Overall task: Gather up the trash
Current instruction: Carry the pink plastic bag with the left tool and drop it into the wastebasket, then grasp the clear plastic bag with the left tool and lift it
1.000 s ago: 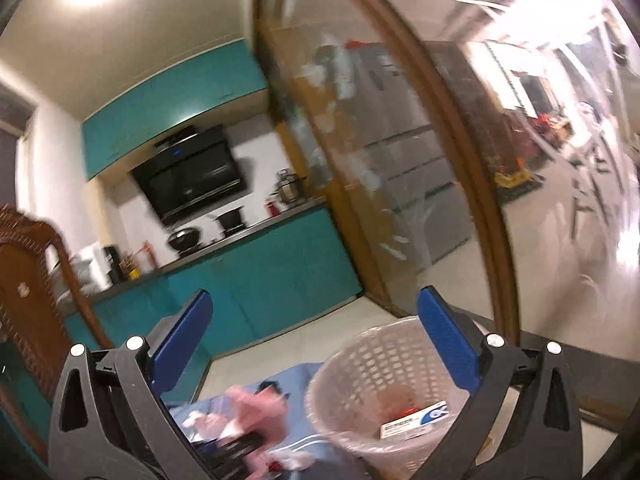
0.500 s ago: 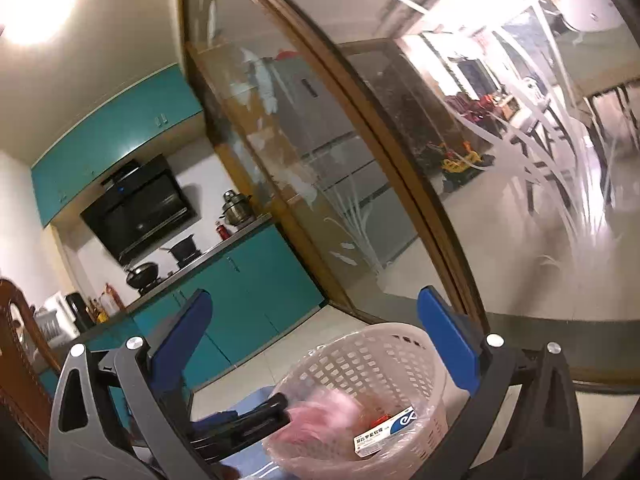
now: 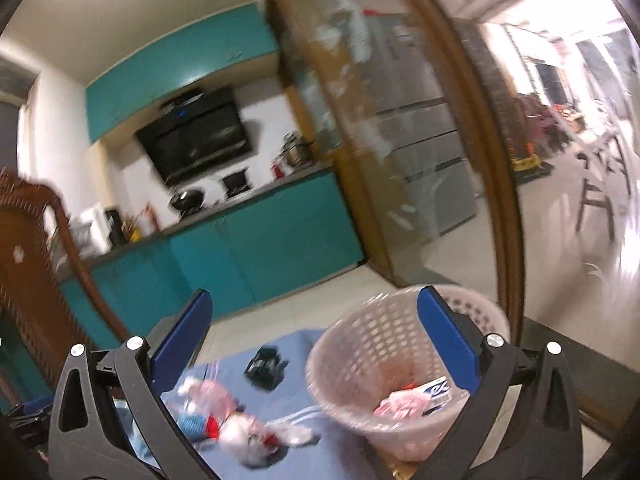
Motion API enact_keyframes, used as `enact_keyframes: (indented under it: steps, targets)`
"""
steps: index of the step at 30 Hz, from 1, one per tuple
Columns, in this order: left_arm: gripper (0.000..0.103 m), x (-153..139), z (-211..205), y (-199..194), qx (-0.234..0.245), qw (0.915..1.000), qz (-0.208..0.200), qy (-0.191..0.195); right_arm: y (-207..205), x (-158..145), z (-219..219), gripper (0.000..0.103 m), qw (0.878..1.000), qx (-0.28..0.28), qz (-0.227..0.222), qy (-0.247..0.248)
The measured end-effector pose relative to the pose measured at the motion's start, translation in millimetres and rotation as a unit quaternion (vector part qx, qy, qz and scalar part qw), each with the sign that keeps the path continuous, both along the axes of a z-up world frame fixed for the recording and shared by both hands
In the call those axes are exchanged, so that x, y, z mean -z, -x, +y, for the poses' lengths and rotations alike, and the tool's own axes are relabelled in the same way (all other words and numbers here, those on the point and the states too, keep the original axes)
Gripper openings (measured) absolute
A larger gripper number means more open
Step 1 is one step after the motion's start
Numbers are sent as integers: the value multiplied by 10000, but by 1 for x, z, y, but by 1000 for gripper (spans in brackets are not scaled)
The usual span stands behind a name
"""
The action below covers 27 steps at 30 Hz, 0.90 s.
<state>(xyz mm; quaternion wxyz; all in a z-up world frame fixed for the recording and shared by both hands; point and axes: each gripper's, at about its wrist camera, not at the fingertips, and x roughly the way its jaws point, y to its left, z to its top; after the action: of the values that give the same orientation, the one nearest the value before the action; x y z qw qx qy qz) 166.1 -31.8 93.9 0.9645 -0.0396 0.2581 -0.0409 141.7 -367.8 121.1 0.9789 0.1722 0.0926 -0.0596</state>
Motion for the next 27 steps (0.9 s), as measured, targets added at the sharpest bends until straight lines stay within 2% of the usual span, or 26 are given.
enact_keyframes:
  steps: [3, 6, 10, 14, 23, 27]
  targets:
    - [100, 24, 28, 9, -344, 9993, 127, 27, -2, 3, 31, 100, 9983, -419, 281, 306]
    - [100, 38, 36, -1, -330, 9981, 516, -3, -3, 12, 58, 100, 9944, -622, 643, 562]
    - [100, 38, 34, 0, -256, 9984, 445, -241, -2, 20, 79, 100, 9895, -828, 975, 669]
    - [100, 34, 28, 3, -112, 9989, 411, -190, -1, 23, 87, 100, 9880, -866, 965, 844]
    - [100, 35, 25, 4, -75, 9988, 457, -172, -7, 27, 88, 100, 9868, -876, 1120, 780]
    - [100, 41, 16, -9, -9, 9980, 590, -212, -10, 28, 91, 100, 9855, -921, 1171, 815]
